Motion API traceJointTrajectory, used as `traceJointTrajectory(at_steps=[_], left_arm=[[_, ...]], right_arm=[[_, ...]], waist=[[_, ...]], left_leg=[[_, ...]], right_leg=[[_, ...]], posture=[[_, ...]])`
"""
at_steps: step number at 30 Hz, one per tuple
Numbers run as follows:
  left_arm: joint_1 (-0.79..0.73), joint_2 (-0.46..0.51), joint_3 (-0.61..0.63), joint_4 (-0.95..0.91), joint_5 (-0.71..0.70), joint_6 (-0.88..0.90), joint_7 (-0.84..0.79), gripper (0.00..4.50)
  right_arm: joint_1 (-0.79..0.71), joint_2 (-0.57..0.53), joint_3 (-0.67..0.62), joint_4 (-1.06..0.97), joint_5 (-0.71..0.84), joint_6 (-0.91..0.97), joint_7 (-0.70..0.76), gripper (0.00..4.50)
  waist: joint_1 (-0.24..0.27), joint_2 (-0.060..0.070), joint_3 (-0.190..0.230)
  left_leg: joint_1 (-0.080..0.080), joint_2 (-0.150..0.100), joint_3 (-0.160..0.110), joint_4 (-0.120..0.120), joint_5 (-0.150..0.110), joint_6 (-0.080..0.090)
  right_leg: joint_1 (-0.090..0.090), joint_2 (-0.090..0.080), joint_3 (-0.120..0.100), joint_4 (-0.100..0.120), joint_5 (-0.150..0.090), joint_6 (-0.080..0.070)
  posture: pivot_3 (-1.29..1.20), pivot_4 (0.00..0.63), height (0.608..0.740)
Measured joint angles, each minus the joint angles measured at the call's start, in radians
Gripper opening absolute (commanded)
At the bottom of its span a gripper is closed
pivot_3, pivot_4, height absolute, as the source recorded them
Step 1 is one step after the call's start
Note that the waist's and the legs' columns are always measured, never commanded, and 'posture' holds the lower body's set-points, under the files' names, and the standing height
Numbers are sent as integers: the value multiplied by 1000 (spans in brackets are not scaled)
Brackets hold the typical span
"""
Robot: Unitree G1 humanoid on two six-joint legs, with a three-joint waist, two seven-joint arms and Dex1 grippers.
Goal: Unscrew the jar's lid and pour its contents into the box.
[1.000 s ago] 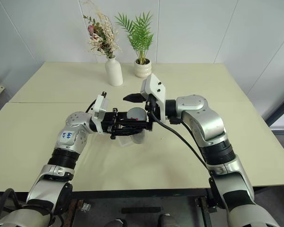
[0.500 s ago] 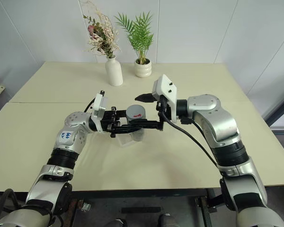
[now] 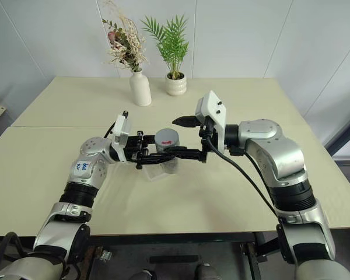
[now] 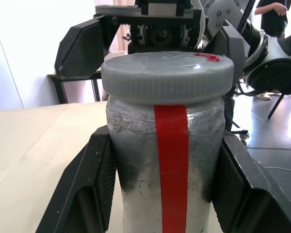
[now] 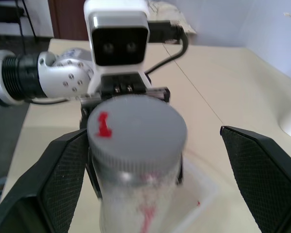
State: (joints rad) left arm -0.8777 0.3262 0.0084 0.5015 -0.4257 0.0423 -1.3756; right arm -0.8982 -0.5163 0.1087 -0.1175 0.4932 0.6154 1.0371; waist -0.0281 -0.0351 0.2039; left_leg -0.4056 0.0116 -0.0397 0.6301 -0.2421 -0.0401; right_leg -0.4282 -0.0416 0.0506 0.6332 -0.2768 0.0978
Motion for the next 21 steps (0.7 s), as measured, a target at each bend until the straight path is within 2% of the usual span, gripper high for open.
traceJointTrajectory(at_steps=[8, 21], left_arm=[[0, -17, -8, 19, 1, -4, -3, 2211], [-1, -31, -8, 21, 2, -21, -3, 2211]], right_arm=[[-44, 61, 7, 18, 1, -11, 0, 4469], [-62, 94, 46, 93, -64, -50, -1, 4469]], waist=[[0, 0, 0], [0, 0, 0]], left_leg=[[0, 0, 0, 1, 0, 0], [0, 0, 0, 1, 0, 0]], right_leg=[[0, 0, 0, 2, 0, 0], [0, 0, 0, 3, 0, 0]], posture=[[0, 150, 740], [0, 150, 740]])
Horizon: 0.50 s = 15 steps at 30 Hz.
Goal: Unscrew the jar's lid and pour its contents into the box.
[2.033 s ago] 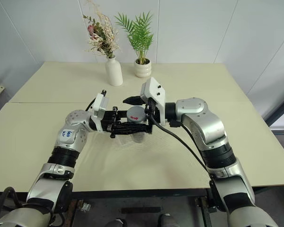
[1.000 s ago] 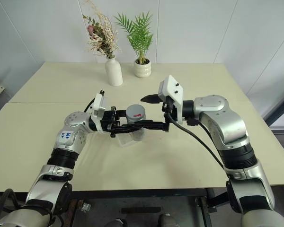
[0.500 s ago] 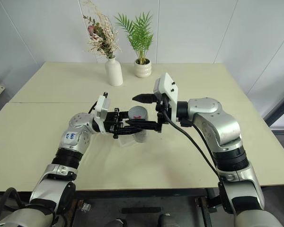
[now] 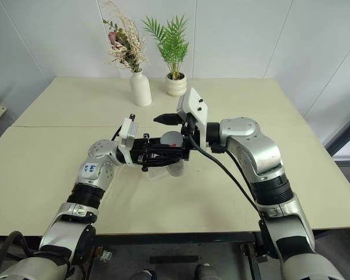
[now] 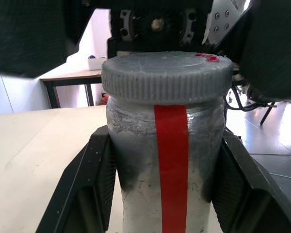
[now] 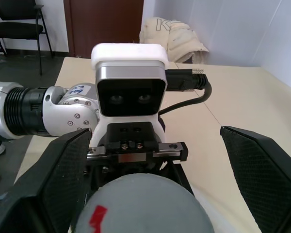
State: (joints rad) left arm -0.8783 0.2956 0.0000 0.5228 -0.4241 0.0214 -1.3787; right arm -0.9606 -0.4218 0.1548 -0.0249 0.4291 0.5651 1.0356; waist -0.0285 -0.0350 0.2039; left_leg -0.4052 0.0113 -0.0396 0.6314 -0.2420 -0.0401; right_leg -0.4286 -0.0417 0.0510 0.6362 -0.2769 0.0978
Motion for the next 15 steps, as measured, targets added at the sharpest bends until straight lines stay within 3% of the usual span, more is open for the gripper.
traceJointTrajectory(at_steps=[15], left_arm=[[-9, 2, 10, 14, 2, 0, 8, 2211]], right_arm=[[-9, -16, -1, 25, -19, -27, 1, 4469]], waist=[[0, 0, 0]], left_leg=[[0, 0, 0, 0, 0, 0]], right_leg=[[0, 0, 0, 0, 0, 0]], posture=[[0, 150, 740]])
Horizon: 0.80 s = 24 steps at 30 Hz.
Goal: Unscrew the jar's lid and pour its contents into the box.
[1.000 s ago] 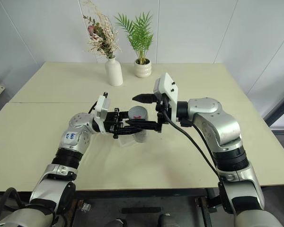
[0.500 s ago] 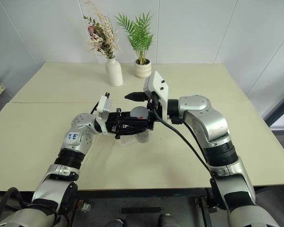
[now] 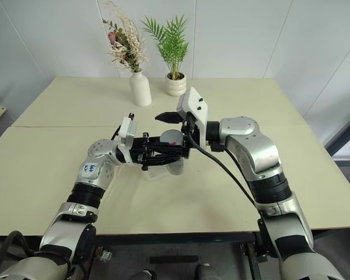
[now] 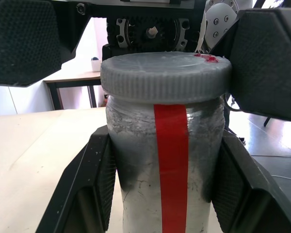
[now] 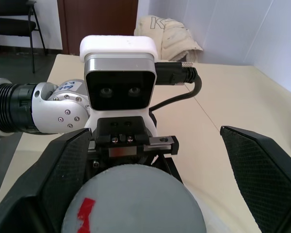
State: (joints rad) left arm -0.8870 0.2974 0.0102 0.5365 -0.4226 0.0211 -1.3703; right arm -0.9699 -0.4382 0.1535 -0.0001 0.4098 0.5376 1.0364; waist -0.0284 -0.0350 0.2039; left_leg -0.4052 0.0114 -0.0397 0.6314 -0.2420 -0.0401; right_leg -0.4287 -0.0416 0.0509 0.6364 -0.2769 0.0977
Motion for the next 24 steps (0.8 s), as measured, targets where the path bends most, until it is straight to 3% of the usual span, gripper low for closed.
traceJointTrajectory(at_steps=[14, 24], left_arm=[[-4, 21, 10, 21, 1, 0, 12, 2211], [-4, 34, 18, 23, 1, -4, 13, 2211]], right_arm=[[28, -104, -16, -58, 15, 11, 0, 4469], [94, -199, -96, -126, 30, 70, -30, 4469]], waist=[[0, 0, 0], [2, 0, 0]], left_leg=[[0, 0, 0, 0, 0, 0], [0, 0, 0, 0, 0, 0]], right_leg=[[0, 0, 0, 0, 0, 0], [0, 0, 0, 0, 0, 0]], posture=[[0, 150, 740], [0, 150, 740]])
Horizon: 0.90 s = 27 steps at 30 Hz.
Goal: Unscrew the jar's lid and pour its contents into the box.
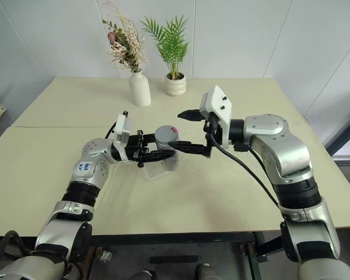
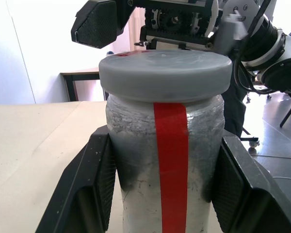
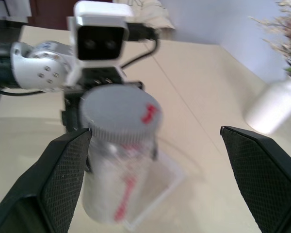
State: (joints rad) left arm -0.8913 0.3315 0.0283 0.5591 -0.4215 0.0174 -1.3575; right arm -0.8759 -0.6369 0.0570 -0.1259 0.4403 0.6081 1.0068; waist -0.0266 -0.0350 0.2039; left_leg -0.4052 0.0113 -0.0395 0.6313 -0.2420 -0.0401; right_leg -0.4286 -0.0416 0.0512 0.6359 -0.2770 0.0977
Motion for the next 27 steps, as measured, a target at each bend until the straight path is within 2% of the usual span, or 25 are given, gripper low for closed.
traceJointTrajectory(at_steps=[9, 15, 20, 27], left_arm=[[-1, -4, -5, 7, 0, -8, -12, 2211], [-6, -6, -7, 9, 0, -9, -18, 2211], [-14, -20, -12, 17, 0, -12, -24, 2211], [-15, -24, -13, 16, 0, -12, -33, 2211]], right_arm=[[43, -7, -26, -123, 89, 93, -18, 4469], [25, 58, -21, -139, 139, 101, -34, 4469], [-36, 142, 41, -57, 83, 46, -68, 4469], [-75, 185, 92, 62, 26, -24, -45, 4469]], waist=[[-3, 0, 0], [-2, 0, 0], [-3, 0, 0], [-2, 0, 0]], left_leg=[[0, 1, 1, 0, 0, 0], [0, 0, 1, 0, 0, 0], [1, 0, 1, 1, 0, 0], [0, 0, 1, 0, 0, 0]], right_leg=[[0, 1, 1, 1, 0, 0], [0, 1, 2, 1, 0, 0], [0, 1, 2, 1, 0, 0], [0, 1, 2, 0, 0, 0]], posture=[[0, 150, 740], [0, 150, 740], [0, 150, 740], [0, 150, 740]])
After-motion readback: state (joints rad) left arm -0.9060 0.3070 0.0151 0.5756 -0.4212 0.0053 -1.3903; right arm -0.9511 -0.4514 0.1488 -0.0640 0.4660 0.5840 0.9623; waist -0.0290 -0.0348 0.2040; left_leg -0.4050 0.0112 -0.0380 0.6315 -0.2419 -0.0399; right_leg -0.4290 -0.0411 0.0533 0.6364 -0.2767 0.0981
